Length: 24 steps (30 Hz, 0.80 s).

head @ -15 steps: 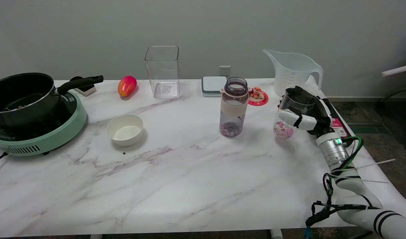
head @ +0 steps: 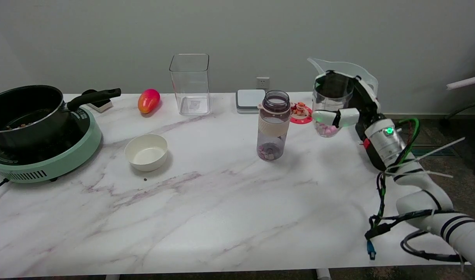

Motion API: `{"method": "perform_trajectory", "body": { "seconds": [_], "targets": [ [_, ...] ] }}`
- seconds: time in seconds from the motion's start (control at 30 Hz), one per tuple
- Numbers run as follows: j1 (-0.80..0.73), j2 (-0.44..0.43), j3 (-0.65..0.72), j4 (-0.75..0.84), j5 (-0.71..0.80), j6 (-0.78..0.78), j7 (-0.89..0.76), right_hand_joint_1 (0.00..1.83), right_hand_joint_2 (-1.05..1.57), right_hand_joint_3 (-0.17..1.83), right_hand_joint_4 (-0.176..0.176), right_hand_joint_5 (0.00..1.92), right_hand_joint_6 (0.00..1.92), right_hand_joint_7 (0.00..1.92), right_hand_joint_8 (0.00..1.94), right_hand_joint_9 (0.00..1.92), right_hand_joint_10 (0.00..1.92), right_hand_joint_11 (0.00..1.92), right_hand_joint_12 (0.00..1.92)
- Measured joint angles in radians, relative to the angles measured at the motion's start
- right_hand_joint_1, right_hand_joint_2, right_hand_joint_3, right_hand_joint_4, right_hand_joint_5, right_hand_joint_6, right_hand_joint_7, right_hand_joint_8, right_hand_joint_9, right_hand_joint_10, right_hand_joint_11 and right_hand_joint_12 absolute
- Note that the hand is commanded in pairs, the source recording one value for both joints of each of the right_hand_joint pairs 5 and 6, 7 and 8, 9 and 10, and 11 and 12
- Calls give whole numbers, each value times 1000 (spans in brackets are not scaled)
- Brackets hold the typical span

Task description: Pour the contents of the measuring cup into the bottle.

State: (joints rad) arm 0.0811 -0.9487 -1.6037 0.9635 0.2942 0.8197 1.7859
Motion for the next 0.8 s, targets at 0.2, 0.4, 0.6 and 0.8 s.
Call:
{"method": "perform_trajectory", "body": {
  "seconds": [0.2,0.4,0.6,0.8],
  "targets": [
    [25,30,73,78,-146,-69,-8,1543,299,896,0,809,809,1075,1075,1023,1023,787,787],
    [39,54,147,157,-284,-128,-13,1557,265,903,0,760,760,1062,1062,1012,1012,773,773],
    [46,76,212,251,-432,-189,-16,1566,258,887,0,740,740,1064,1064,1014,1014,775,775],
    [56,91,249,330,-558,-244,-32,1569,256,912,0,722,722,1063,1063,1013,1013,782,782]
  ]
}}
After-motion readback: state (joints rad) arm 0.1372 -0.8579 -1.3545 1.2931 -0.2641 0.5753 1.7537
